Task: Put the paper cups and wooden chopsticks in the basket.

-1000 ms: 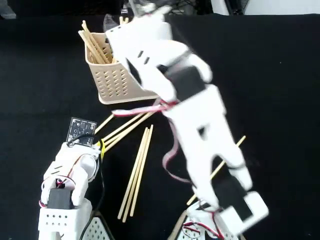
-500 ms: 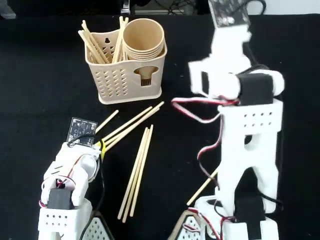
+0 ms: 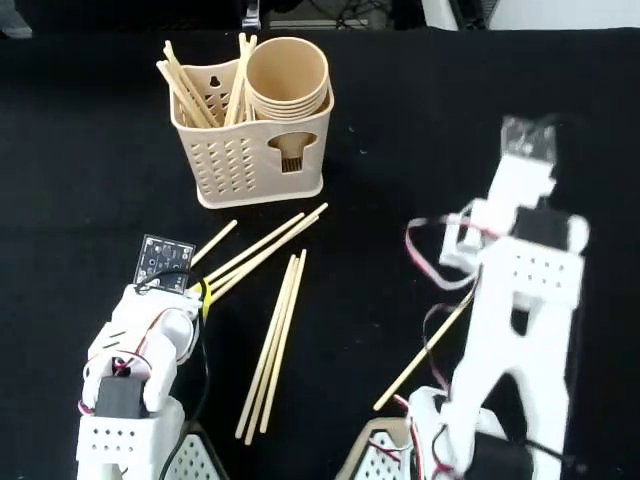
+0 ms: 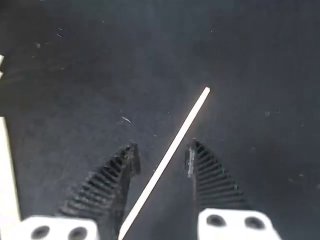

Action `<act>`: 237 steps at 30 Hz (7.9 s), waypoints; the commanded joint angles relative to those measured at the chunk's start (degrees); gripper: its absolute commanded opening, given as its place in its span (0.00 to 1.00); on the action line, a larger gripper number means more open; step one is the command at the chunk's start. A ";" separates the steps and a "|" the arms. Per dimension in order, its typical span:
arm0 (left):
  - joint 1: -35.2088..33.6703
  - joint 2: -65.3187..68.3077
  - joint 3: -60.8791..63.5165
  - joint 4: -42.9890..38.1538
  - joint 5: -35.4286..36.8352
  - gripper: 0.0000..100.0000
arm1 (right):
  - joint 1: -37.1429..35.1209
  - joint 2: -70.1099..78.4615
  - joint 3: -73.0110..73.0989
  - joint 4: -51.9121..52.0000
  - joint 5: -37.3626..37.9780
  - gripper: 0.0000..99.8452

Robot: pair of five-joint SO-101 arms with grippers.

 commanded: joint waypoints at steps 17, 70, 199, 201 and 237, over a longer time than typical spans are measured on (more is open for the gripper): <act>0.75 -0.53 0.84 0.18 -0.44 0.18 | 10.29 19.03 14.29 -26.11 -4.84 0.16; 0.40 -0.53 0.84 -0.09 -0.44 0.18 | -38.95 5.05 8.75 -29.89 -9.85 0.02; 30.11 110.51 -76.79 9.49 8.26 0.19 | 3.78 -40.13 48.66 -33.58 -1.14 0.01; 29.05 110.07 -76.35 9.49 6.59 0.19 | 3.78 -40.13 48.66 -33.58 -1.14 0.01; 27.47 110.07 -67.91 3.43 3.52 0.06 | 3.78 -40.13 48.66 -33.58 -1.14 0.01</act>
